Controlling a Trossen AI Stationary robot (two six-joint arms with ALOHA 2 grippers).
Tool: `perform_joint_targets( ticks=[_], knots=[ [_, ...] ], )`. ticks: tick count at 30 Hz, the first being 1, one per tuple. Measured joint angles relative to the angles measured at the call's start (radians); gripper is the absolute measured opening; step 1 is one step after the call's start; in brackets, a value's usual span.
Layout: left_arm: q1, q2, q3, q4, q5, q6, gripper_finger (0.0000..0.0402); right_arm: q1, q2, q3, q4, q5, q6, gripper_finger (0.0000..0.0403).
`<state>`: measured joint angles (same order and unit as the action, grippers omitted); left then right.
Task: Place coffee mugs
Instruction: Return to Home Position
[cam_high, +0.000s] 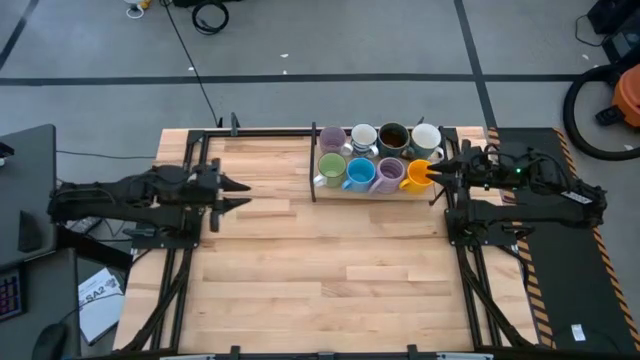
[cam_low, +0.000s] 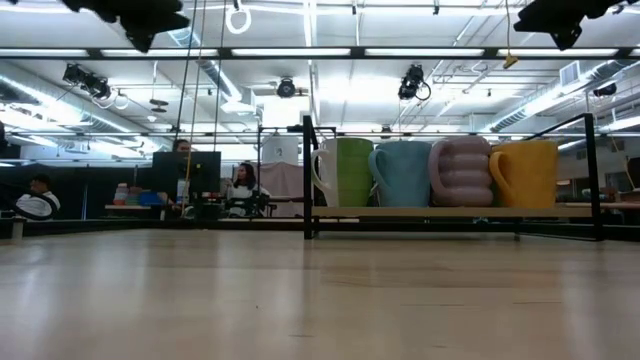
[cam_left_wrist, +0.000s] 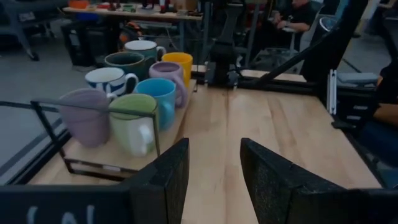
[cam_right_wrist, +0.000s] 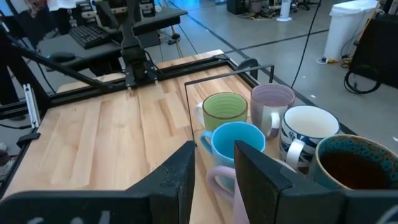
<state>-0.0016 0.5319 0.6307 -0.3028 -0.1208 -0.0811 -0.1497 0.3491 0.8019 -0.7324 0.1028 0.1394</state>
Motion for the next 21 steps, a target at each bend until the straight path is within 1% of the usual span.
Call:
perform_joint_targets(
  ticks=[3, 8, 14, 21],
  knots=[
    [-0.018, -0.095, -0.058, -0.003, -0.014, 0.000, 0.0151, 0.000, -0.033, -0.025, 0.011, 0.001, 0.001, 0.0116],
    [-0.032, -0.233, -0.174, 0.009, -0.016, -0.016, 0.0151, 0.000, -0.093, -0.079, 0.077, 0.005, 0.019, 0.0116],
    [-0.031, -0.362, -0.317, 0.119, -0.016, -0.014, 0.0151, 0.000, -0.128, -0.107, 0.089, 0.005, 0.019, 0.0116],
    [-0.031, -0.483, -0.453, 0.200, -0.016, -0.013, 0.0151, 0.000, -0.141, -0.116, 0.089, 0.007, 0.019, 0.0117]
  ],
)
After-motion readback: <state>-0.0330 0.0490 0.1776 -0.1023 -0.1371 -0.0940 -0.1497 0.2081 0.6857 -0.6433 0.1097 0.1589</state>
